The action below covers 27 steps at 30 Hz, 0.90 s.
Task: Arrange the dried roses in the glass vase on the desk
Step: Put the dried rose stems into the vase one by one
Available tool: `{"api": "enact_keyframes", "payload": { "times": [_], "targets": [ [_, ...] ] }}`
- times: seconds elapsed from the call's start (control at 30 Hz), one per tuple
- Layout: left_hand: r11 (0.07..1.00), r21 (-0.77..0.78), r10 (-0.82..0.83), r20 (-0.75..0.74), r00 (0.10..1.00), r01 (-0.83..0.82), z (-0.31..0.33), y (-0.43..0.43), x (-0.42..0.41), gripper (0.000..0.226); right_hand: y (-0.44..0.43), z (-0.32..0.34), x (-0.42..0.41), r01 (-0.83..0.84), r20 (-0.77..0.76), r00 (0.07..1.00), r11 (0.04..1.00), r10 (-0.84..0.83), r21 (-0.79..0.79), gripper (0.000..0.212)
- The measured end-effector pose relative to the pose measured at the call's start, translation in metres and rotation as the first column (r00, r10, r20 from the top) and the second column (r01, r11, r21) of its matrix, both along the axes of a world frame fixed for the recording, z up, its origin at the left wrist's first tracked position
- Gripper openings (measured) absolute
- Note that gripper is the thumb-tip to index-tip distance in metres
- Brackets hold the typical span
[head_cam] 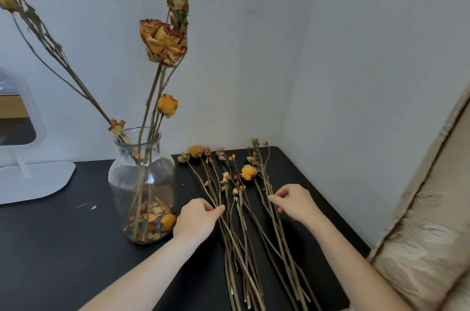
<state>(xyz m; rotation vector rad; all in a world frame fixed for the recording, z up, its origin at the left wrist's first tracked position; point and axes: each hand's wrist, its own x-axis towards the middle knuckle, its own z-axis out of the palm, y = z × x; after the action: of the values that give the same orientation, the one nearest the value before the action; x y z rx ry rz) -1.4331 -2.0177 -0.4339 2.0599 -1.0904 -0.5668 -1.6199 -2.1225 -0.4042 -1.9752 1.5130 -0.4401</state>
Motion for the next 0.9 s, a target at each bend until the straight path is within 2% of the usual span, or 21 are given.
{"api": "enact_keyframes", "payload": {
  "times": [0.17,0.23,0.53,0.9],
  "targets": [
    [0.997,0.067,-0.039,-0.017,0.999,0.040,0.001,-0.002,-0.003,0.024,0.000,-0.008,0.009,-0.002,-0.078,0.997,1.000,0.004,0.027,0.021],
    [0.998,0.060,-0.028,-0.033,0.999,0.030,0.001,-0.002,-0.001,0.025,0.001,-0.009,0.011,0.006,-0.077,0.997,1.000,-0.004,0.027,0.019],
    [0.997,-0.073,-0.029,-0.062,0.998,0.024,0.010,0.004,-0.005,0.026,-0.004,0.000,0.009,0.052,0.045,0.998,0.998,-0.050,-0.034,0.021],
    [0.977,-0.195,-0.077,0.053,0.996,0.086,0.026,0.012,-0.004,0.017,-0.003,0.009,0.008,0.077,0.187,0.981,0.991,-0.056,-0.108,0.015]
  ]
}}
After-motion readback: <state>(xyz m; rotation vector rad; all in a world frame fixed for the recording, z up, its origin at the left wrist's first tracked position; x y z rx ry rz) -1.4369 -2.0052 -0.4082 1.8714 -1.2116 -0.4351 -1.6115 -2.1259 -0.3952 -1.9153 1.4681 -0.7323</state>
